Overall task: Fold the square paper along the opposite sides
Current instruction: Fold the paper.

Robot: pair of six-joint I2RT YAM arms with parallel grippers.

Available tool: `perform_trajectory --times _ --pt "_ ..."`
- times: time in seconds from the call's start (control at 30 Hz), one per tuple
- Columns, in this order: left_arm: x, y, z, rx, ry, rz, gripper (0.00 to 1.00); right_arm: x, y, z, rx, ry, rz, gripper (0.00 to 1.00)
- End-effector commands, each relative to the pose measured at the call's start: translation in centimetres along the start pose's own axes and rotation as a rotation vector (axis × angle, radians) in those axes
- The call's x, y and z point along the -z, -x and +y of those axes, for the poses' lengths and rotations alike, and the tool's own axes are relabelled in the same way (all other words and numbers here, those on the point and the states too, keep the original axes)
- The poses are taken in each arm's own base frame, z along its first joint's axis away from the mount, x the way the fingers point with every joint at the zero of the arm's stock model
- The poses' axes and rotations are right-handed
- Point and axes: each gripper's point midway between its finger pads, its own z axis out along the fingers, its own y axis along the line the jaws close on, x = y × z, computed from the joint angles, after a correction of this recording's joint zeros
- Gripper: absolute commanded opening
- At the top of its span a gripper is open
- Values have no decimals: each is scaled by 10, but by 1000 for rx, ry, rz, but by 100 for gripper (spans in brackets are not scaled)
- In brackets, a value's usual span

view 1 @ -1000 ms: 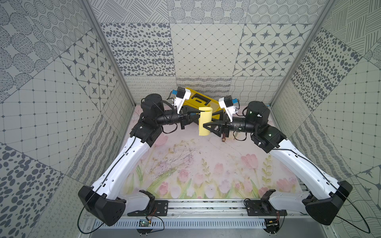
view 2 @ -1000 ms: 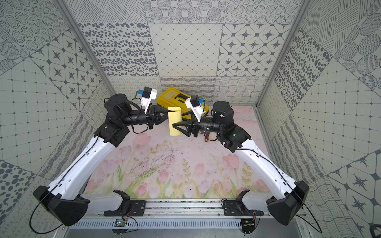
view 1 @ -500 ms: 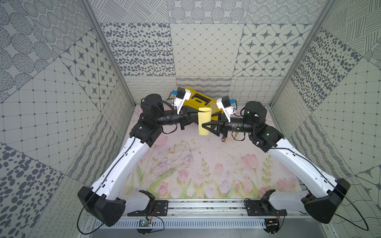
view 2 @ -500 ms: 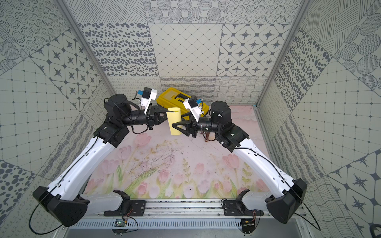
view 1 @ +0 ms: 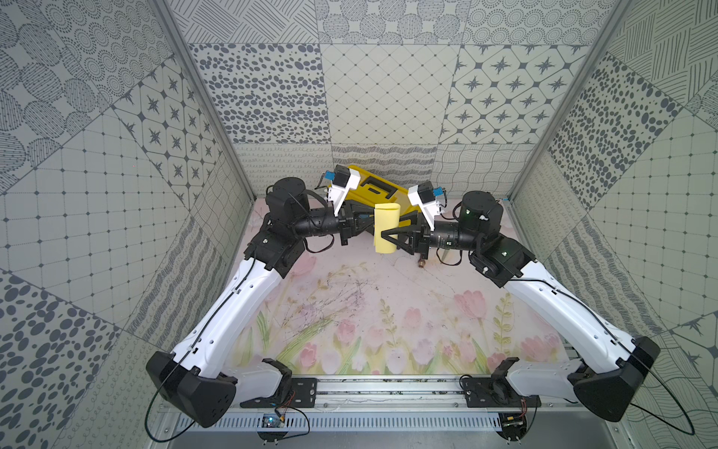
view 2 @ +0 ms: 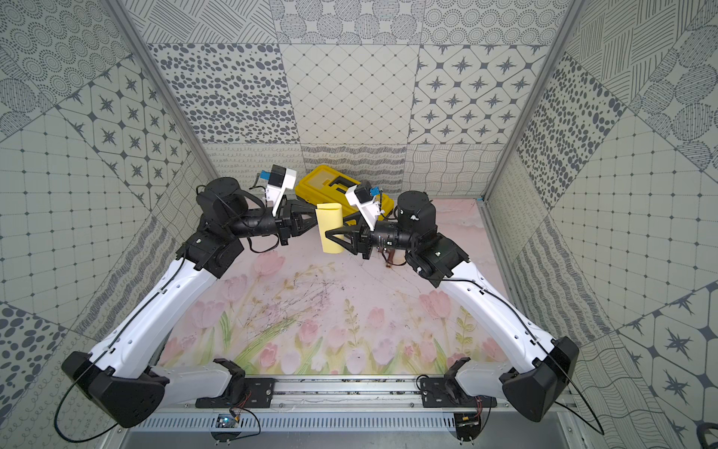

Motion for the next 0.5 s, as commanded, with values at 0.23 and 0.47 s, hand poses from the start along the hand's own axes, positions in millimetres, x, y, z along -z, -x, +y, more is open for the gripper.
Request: perform_trajectory --times 0.23,0.47 --pt "0 5 -2 -34 -8 -10 0 3 20 6 48 4 -56 32" --pt "0 4 -1 -33 -5 -11 0 3 25 11 47 24 -77 32"
